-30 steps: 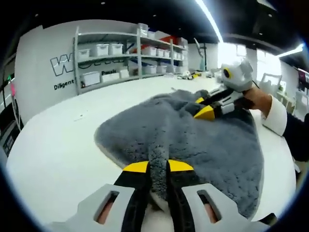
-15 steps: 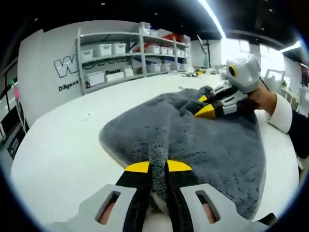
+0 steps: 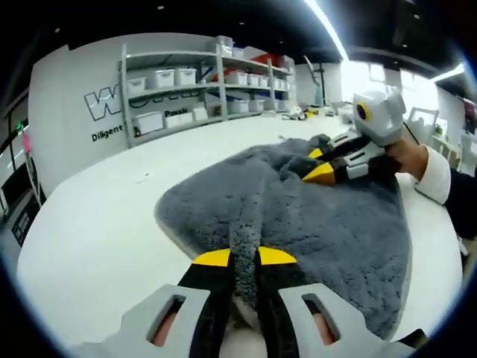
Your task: Open the folded towel by lifting each exposed corner and separating the folded layers until the towel lies flat within the target outline without major curled edges
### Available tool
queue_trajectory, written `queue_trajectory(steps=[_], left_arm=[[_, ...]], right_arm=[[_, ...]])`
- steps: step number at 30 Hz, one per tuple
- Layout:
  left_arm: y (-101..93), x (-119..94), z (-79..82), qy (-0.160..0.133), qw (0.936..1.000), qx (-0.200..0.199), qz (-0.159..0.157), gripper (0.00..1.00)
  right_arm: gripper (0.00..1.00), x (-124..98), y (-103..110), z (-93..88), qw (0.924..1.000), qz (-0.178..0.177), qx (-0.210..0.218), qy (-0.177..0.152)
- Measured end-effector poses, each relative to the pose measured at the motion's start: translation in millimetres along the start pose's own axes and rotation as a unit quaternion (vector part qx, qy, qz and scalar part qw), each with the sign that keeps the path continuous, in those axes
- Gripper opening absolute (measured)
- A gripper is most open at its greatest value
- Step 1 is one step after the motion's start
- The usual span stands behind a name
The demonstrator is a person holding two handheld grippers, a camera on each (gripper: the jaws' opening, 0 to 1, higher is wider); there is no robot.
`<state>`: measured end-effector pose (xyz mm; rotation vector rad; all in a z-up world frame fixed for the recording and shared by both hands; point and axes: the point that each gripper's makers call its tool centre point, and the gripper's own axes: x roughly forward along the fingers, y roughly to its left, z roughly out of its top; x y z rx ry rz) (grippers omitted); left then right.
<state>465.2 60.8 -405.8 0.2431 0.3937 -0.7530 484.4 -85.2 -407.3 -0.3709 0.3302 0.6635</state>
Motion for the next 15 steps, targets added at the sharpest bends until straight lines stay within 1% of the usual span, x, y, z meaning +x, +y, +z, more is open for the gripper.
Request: queue_trajectory(steps=[9,11,15], left_arm=[[8.9,-8.1,-3.1,-0.003,1.0000,0.004,-0.003,0.10],[11.5,-10.4,-4.3,-0.003,0.9999,0.010,-0.001,0.10],[16.7,-13.2,-6.4,-0.008,0.9999,-0.002,-0.006,0.10]], right_arm=[[0.08,5.3,10.5,5.1,0.9998,0.005,0.017,-0.003],[0.08,6.8,14.7,6.8,0.9999,0.004,0.015,-0.005],[0.08,8.9,20.8,9.6,1.0000,0.002,0.005,-0.005]])
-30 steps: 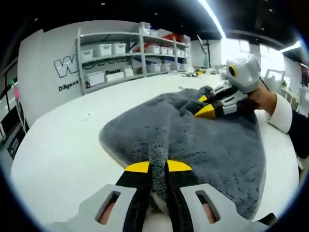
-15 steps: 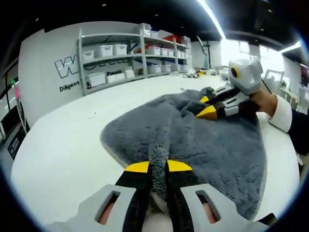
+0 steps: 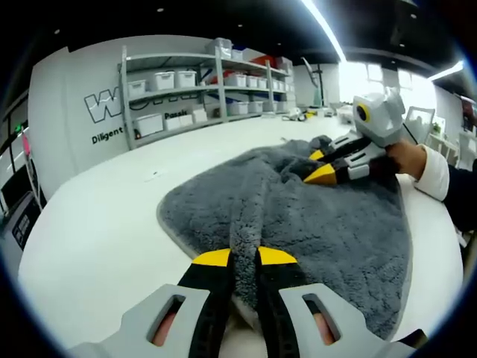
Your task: Open the folded towel by lifting each exposed corner and separating the folded layers until the towel lies flat within the target outline without major curled edges
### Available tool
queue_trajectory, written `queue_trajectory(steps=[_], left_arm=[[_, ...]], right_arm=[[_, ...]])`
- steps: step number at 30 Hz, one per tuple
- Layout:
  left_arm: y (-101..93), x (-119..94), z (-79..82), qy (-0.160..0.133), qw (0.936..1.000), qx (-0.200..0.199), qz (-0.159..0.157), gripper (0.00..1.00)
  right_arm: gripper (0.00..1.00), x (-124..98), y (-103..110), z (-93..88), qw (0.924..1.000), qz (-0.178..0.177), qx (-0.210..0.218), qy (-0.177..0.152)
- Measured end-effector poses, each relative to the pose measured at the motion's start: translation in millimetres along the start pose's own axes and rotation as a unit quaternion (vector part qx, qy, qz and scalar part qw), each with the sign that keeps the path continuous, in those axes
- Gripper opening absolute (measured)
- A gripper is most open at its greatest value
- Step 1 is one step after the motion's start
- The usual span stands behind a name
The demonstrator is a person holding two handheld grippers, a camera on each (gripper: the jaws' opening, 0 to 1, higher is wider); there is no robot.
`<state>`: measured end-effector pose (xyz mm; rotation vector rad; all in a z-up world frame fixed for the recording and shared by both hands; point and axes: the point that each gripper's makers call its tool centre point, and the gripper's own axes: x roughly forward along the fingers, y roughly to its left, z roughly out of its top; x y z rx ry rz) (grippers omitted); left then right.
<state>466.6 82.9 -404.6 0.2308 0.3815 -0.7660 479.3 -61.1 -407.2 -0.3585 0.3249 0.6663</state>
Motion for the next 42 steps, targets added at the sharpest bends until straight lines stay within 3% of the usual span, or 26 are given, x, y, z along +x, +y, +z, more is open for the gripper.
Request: queue_trajectory(steps=[5,16,42], left_arm=[[7.3,-4.6,-2.8,-0.007,0.9997,-0.022,-0.008,0.10],[17.2,-16.5,-8.0,-0.008,1.0000,-0.003,0.001,0.10],[41.1,-44.1,-21.3,-0.001,0.9998,-0.001,0.018,0.10]], right_arm=[[0.08,4.1,4.9,2.7,1.0000,-0.004,0.000,-0.001],[0.08,13.0,19.0,9.7,0.9999,-0.005,0.009,-0.007],[0.08,28.6,51.5,25.0,0.9999,-0.002,-0.001,-0.011]])
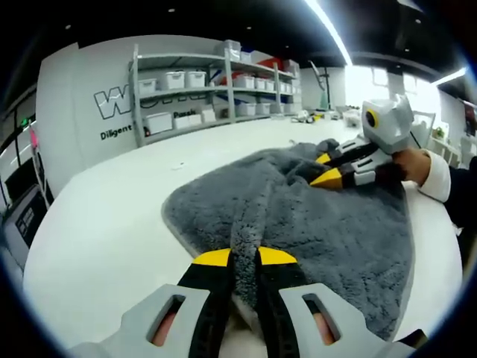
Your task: Open the folded towel by lifting each exposed corner and separating the folded layers until the towel lies flat within the target outline without major curled edges
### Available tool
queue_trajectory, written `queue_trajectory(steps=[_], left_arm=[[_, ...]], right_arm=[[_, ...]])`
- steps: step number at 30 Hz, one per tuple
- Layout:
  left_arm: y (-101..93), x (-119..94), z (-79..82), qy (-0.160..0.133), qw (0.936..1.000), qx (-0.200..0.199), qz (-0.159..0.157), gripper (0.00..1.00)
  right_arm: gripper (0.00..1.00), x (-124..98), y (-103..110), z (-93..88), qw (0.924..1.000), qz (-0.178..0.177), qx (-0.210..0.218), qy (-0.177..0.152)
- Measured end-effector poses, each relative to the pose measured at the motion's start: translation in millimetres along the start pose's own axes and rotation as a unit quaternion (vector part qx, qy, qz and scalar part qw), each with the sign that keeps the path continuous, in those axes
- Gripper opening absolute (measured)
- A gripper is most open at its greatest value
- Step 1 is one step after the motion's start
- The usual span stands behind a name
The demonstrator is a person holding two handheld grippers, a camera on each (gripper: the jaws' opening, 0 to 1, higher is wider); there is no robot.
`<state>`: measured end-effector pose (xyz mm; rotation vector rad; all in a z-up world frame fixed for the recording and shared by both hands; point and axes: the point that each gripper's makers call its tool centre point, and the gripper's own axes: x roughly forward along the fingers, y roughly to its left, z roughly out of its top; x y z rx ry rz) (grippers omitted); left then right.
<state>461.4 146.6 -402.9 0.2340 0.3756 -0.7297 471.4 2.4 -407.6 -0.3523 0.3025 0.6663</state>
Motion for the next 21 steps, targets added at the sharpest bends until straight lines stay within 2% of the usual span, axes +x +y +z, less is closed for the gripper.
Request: queue_trajectory(steps=[11,21], left_arm=[[5.9,-7.6,-3.6,0.002,1.0000,0.003,0.007,0.10],[13.2,-24.1,-10.4,0.006,0.9999,0.006,0.013,0.10]], right_arm=[[0.09,3.4,8.7,4.5,0.9998,-0.003,-0.019,0.001],[0.09,10.6,20.9,11.7,0.9995,0.009,-0.030,-0.006]])
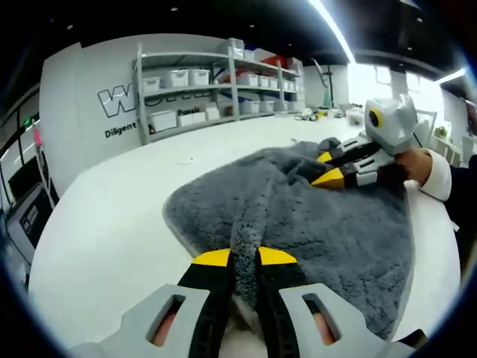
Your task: Open the folded towel by lifting each exposed corner and separating the folded layers until the towel lies flat within the target outline without major curled edges
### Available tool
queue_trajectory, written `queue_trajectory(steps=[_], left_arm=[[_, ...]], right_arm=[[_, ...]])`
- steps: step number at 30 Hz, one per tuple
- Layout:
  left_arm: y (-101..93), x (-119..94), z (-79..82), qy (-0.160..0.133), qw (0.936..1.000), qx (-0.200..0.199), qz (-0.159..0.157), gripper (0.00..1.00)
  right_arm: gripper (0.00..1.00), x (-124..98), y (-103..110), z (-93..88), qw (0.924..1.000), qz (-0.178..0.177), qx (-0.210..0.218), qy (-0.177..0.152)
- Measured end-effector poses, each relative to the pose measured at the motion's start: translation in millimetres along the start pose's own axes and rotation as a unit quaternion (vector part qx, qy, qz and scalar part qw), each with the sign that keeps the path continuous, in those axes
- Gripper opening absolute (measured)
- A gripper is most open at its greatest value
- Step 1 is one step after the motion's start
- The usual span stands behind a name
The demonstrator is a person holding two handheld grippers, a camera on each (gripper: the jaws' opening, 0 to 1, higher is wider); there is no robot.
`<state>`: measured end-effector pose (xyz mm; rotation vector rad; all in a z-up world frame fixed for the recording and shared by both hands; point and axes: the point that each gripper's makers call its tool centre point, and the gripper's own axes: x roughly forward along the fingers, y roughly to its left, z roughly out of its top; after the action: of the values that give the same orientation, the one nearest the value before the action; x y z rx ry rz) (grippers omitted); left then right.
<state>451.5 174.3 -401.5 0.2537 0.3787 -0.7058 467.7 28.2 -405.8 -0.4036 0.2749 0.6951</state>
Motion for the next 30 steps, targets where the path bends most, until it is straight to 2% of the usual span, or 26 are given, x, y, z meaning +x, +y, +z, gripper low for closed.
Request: queue_trajectory(steps=[6,12,19,30], left_arm=[[9.2,-10.3,1.8,-0.001,0.9999,0.005,0.015,0.10],[11.1,-19.4,-5.5,0.007,0.9997,0.003,0.024,0.11],[10.8,-27.6,-12.5,0.011,0.9993,0.012,0.034,0.11],[21.2,-41.8,-20.3,0.010,0.9983,0.013,0.055,0.11]], right_arm=[[0.11,4.0,9.6,6.4,0.9998,0.007,-0.016,-0.007],[0.13,2.1,17.2,11.1,0.9991,0.020,-0.035,-0.016],[0.12,4.2,26.5,12.6,0.9991,0.030,-0.026,-0.017],[0.11,11.8,45.9,21.1,0.9989,0.032,-0.029,-0.020]])
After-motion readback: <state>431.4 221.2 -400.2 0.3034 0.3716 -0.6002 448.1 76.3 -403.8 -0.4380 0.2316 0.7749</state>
